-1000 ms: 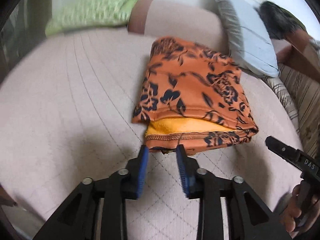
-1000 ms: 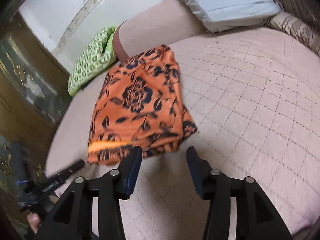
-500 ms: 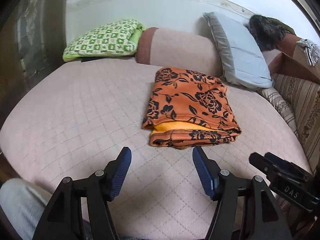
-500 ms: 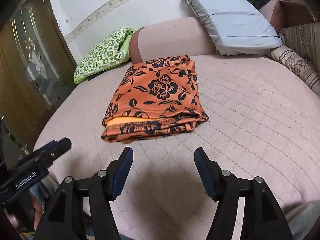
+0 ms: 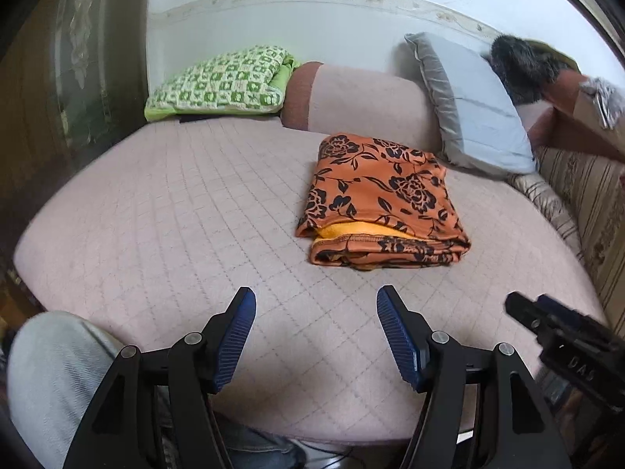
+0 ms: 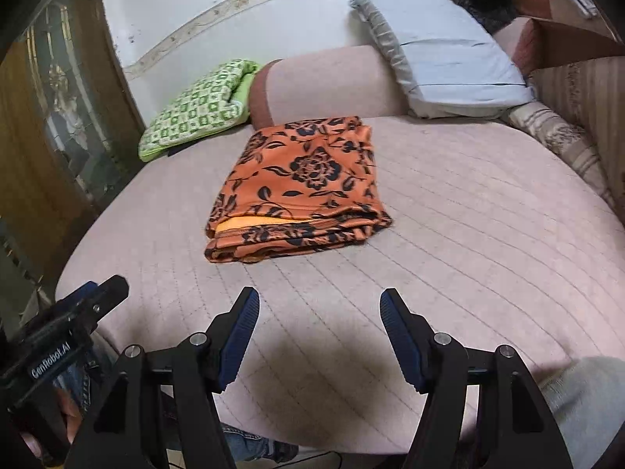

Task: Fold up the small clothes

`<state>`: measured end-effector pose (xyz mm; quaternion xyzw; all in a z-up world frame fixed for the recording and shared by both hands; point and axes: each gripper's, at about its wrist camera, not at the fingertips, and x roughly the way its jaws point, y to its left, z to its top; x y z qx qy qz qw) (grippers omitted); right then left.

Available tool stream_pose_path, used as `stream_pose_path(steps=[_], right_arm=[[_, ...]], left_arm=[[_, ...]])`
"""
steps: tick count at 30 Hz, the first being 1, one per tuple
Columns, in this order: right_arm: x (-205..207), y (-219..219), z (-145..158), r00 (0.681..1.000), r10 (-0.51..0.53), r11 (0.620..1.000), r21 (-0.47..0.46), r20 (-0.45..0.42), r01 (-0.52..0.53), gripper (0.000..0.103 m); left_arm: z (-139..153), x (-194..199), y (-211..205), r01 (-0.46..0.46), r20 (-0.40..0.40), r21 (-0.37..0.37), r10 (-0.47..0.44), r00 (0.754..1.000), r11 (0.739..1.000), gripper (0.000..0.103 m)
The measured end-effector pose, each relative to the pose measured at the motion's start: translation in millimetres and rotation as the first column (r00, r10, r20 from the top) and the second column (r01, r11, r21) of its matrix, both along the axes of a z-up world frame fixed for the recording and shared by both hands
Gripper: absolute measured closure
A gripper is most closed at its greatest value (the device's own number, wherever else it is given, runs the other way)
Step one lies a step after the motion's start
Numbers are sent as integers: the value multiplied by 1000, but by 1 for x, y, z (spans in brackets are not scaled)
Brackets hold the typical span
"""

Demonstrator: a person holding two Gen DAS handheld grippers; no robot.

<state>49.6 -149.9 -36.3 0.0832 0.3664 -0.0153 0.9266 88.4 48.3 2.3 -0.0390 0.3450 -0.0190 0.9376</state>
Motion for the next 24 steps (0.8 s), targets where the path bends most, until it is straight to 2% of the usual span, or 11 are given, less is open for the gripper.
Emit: stream_pose_path(steps=[6,9,13,15,16,19,24], right_arm=[[-19,2,11,999,-53,998,-39,-8,53,35],[-28,7,22,998,-63,996,-58,19,64,35],[-33,14,33,998,-61,995,-75,1,60,35],[-34,16,39,998,-69,995,-79,-1,68,35],[-34,16,43,997,-73,994,-83,-1,73,35],[-33,15,53,996,-82,994,-73,-22,80,34],[-31,16,70,997,-70,996,-51,-27,69,34]], left_arm=[[16,-18,-3,55,48,1,-55,997,998,38],[24,-24,-5,70,49,32,-71,996,997,38],[41,-28,-5,95,36,56,-97,995,994,32],[53,-34,-6,105,63,81,-110,992,991,31],[58,-36,-7,110,77,90,-117,990,990,27],[71,-43,-7,113,99,86,-121,988,990,23],[78,-38,-9,137,44,77,-141,989,988,22]])
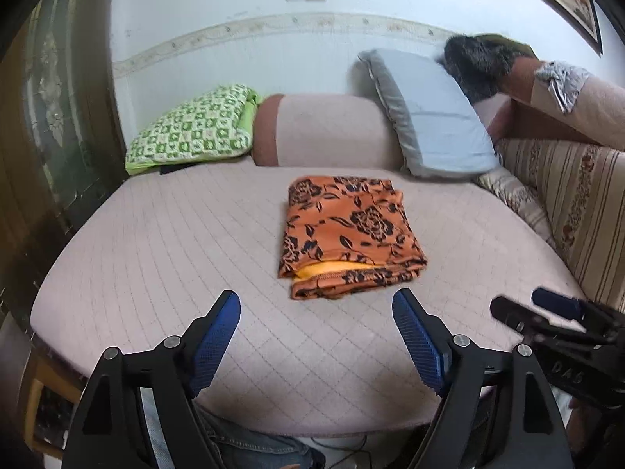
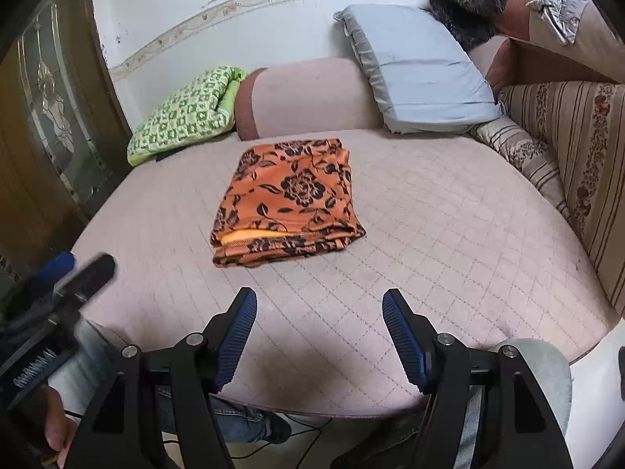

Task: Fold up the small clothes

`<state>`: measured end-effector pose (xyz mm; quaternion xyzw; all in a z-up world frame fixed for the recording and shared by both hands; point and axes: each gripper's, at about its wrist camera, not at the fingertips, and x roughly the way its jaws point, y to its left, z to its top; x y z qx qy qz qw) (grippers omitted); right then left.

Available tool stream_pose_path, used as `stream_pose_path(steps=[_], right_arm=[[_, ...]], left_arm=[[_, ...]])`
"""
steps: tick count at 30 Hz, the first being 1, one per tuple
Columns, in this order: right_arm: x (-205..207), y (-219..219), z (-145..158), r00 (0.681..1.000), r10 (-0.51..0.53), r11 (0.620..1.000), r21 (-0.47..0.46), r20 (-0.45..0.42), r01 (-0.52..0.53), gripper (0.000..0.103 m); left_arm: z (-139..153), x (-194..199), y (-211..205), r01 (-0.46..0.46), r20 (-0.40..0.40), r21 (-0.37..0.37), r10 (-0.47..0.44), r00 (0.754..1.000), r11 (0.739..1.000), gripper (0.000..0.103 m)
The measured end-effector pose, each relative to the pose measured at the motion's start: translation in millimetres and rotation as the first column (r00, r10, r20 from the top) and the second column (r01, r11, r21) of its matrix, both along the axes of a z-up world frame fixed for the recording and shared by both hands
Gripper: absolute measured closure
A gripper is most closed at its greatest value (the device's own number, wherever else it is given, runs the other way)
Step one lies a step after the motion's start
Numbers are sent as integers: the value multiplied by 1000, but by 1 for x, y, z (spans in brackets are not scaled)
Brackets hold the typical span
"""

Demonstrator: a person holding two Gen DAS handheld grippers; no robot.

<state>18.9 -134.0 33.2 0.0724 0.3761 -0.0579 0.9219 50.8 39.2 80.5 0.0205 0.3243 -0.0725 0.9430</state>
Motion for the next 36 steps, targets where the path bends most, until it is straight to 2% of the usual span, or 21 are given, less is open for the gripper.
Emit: stream_pose_path(steps=[7,13,20,26,30,36], right_arm=[[1,2,19,1000,-16,1000,-27,12,17,34],[1,12,39,999,0,1000,-27,37,1,34],[-16,23,61,998,-6,999,-48,56,8,34],[-44,25,82,997,-27,998,-52,72,31,33],[-59,28,94,997,-36,997,-66,75,41,31],[-62,33,99,998,-14,997,-72,68,19,30]], left_arm=[[15,5,8,-10,-12,-23,10,1000,1000,22],[35,2,12,-23,18,-41,23,1000,999,22],[56,-35,16,-4,70,-68,8,998,998,22],[78,-76,16,3,102,-49,3,995,999,22],[84,-87,18,10,65,-54,-7,998,999,22],[92,-79,24,21,38,-78,-18,999,997,22]])
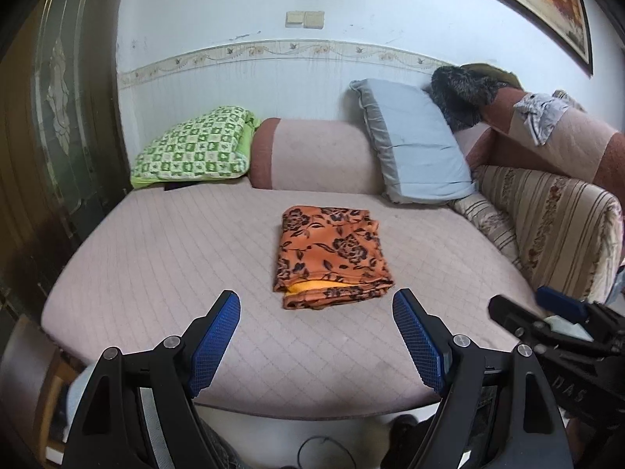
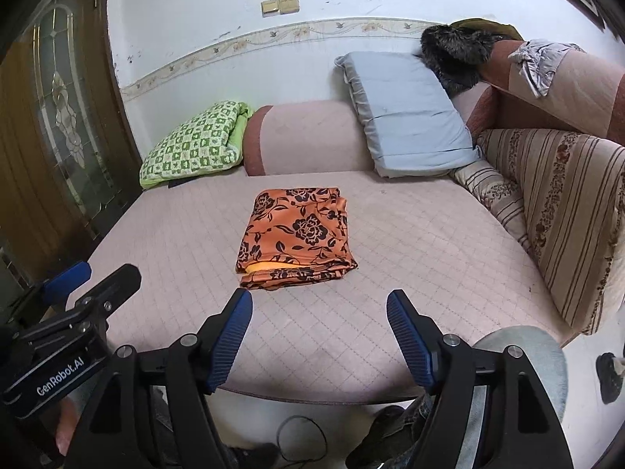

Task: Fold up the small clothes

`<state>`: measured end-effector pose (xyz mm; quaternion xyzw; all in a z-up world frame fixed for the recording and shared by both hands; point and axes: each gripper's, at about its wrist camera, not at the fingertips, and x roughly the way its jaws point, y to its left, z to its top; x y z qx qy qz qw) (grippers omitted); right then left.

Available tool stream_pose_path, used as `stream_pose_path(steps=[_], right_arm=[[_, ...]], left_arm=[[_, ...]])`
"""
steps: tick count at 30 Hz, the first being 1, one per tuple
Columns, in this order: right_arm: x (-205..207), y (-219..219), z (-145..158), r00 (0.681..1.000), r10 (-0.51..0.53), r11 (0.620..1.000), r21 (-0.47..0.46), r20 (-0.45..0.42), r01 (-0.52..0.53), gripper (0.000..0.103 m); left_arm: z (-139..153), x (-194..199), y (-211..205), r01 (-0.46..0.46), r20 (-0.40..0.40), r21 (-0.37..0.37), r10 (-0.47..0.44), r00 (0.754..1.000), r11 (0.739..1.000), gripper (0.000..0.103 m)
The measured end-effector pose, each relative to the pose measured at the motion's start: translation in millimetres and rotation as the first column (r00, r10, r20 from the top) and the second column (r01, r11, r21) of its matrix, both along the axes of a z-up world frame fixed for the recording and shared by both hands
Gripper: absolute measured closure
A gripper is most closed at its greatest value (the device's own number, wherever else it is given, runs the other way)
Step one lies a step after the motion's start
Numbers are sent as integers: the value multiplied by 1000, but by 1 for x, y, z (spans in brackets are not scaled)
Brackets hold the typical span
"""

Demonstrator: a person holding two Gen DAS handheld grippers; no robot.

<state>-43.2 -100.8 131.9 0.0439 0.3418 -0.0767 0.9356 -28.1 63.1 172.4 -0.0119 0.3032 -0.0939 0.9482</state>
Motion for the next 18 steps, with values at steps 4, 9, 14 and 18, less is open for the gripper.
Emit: stream_pose_path(steps=[4,9,14,18], right_arm=[[9,4,-6,999,25,1000,-3,-22,-25,29],[25,0,-14,999,3,1000,5,-32,-2,29],[47,1,-22,999,-13,1000,-8,-47,13,29],[67,2,-27,998,-20,999,-31,-59,18,29]], left_arm=[[-5,14,3,-2,-13,-9,1,1000,1000,22],[-12,36,-3,23,-12,22,-23,1000,999,22],[-28,67,-8,40,-46,21,-39,998,999,22],[-38,98,-8,50,-78,0,-50,996,999,22]])
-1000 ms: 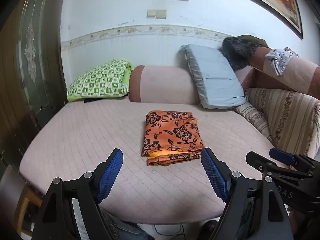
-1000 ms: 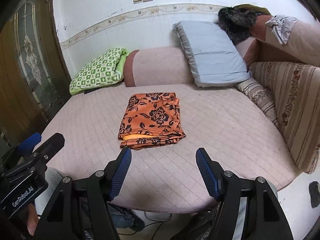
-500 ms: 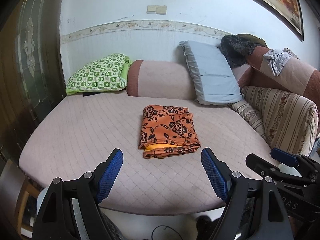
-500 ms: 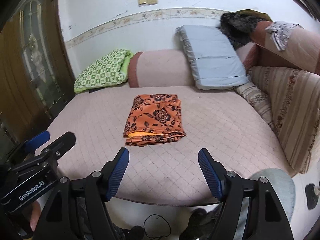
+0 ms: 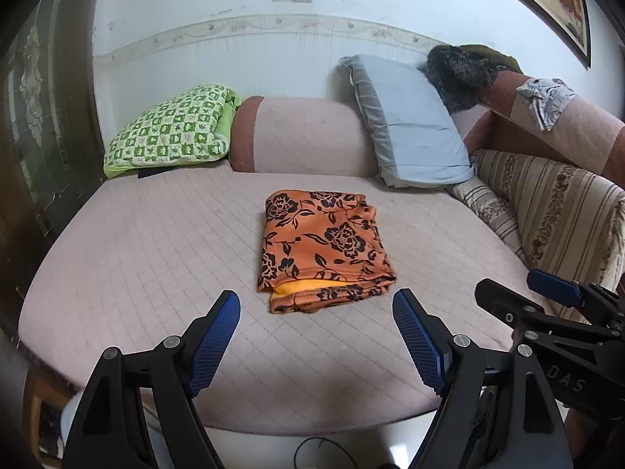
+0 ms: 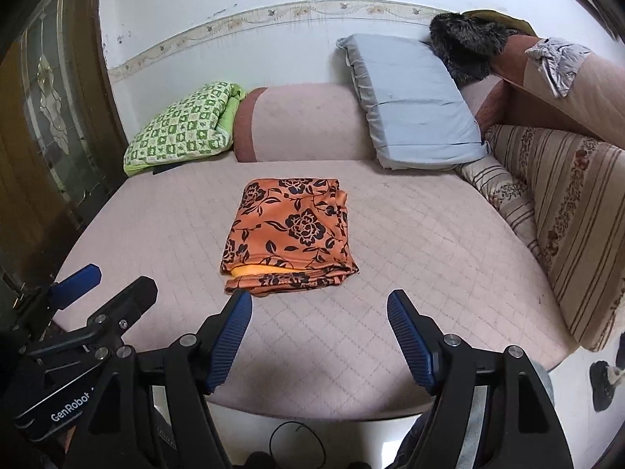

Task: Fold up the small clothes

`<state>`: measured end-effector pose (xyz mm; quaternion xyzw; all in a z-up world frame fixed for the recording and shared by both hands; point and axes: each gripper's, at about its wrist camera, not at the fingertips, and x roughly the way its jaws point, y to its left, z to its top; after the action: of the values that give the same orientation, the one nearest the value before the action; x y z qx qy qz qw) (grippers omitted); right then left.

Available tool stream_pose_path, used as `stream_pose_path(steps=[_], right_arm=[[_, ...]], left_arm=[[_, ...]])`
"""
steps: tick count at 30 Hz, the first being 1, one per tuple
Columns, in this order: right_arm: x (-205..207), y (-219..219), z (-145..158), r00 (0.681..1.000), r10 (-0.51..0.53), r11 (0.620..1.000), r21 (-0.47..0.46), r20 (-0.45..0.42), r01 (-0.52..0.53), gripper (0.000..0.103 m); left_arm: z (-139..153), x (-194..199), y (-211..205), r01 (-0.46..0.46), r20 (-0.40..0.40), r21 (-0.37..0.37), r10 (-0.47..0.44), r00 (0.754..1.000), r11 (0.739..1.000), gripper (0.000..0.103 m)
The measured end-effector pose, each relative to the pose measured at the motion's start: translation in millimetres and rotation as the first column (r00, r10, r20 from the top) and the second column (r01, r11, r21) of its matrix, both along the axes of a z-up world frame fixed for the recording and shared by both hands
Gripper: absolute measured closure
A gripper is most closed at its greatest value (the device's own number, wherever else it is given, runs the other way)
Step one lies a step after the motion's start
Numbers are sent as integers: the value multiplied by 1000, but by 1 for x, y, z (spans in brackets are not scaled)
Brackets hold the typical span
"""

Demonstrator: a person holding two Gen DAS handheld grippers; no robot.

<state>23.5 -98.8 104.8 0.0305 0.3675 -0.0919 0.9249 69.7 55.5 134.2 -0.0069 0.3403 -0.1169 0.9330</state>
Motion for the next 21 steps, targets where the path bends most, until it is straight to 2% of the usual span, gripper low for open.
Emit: stream_pose_path(steps=[6,12,18,21], right_arm=[[31,-9,-19,999,-31,999,-17,-18,31,29],[60,-26,-42,997,-62,997,-40,-53,60,29],[78,-39,-62,992,-74,997,-24,-97,72,29],[81,-42,-65,991,-74,997,-8,-108,73,29]], left_arm=[[-19,56,-1,32,-17,-20,-32,999,999,22],[-57,103,-1,10,-63,-34,-12,998,999,22],[-72,131,-9,-18,-116,-17,16,993,1000,22],[-74,136,-13,-14,-110,-15,12,994,1000,22]])
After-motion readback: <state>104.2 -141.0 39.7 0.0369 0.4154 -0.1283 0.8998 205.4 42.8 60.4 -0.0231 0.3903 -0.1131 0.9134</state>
